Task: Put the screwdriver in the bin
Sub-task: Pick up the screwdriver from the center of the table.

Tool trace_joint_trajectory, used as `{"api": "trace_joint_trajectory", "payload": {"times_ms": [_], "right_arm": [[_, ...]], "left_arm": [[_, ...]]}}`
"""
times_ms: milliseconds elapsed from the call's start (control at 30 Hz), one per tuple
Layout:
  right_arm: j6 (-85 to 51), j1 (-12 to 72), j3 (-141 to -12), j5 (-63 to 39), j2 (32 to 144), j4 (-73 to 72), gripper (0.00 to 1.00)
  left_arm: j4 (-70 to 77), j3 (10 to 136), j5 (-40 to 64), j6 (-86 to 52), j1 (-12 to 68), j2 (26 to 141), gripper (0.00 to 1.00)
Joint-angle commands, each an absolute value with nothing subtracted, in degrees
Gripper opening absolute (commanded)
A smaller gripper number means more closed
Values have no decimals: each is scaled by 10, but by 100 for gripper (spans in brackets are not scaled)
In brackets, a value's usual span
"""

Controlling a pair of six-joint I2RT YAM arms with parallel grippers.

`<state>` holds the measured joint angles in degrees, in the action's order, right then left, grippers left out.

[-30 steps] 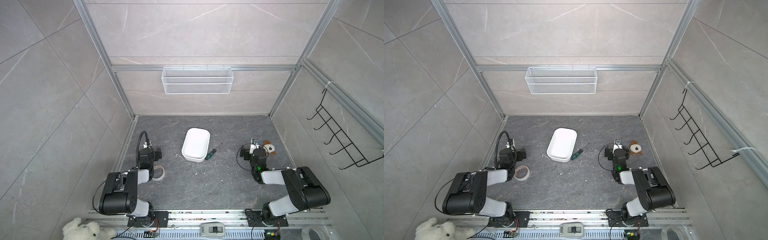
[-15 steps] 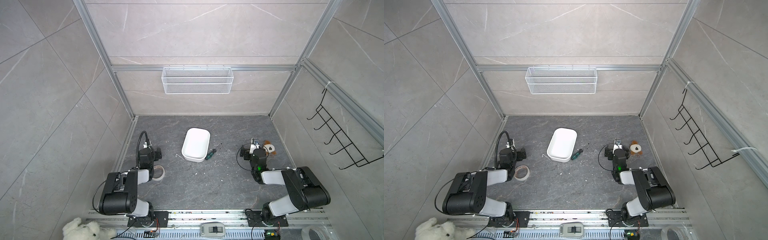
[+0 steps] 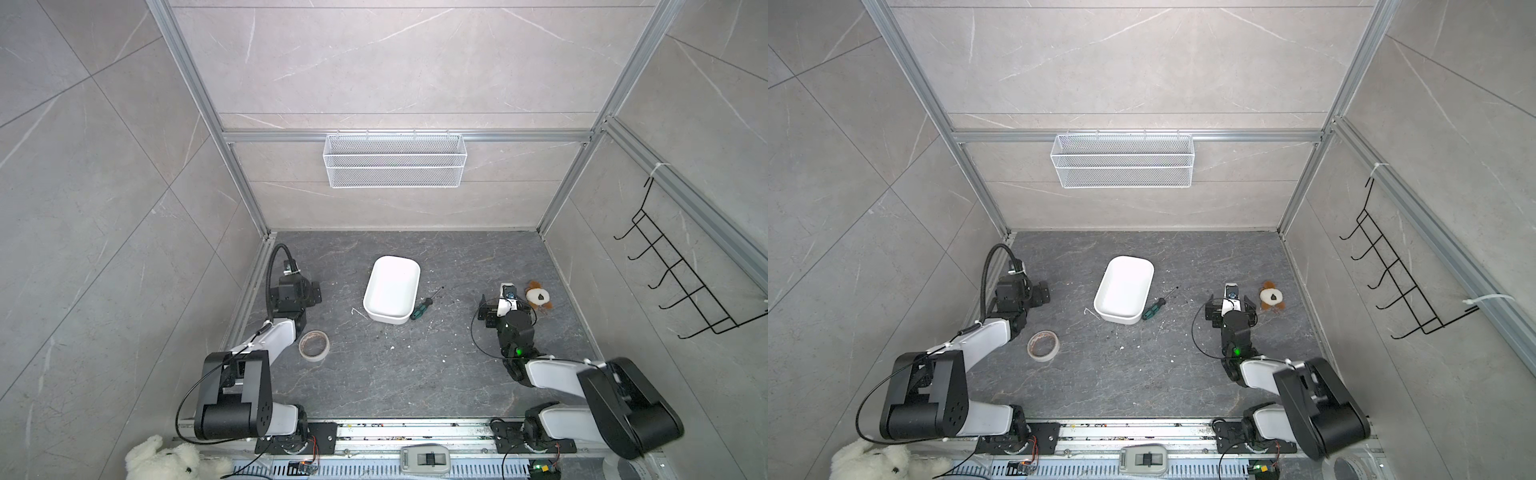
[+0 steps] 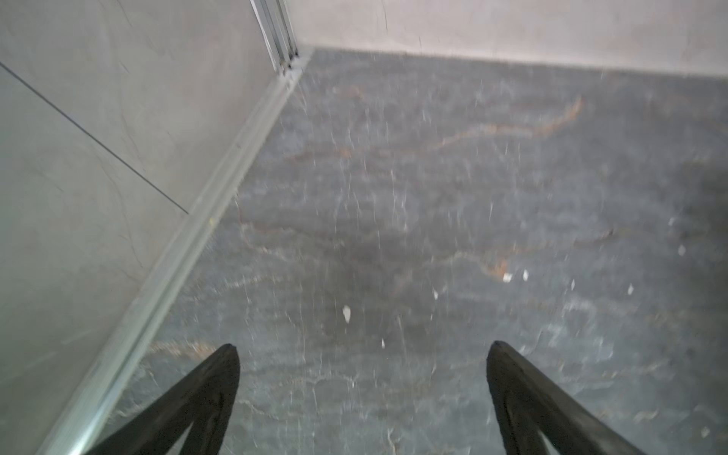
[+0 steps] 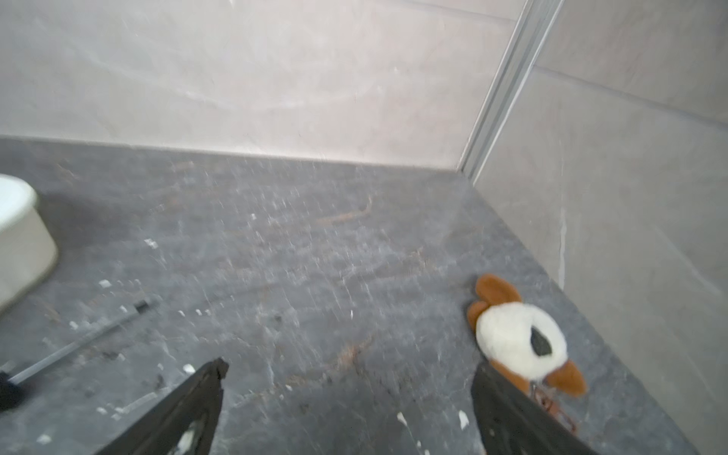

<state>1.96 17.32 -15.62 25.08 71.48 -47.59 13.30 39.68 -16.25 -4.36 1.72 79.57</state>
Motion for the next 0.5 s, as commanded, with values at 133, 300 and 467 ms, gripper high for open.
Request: {"api": "trace_joint_trajectory", "payload": {"times_ms": [133,300,467], "right_arm": [[-43,181,-310,286,587,-127,99],[-439,177,-488,445,632,293,100],[-395,177,-535,317,701,320,100]], "left_arm": [[-169,467,-165,-210,69,645,100],[-262,451,-89,-238,70,550,100],[-248,366,-36,-248,69,480,100]]}}
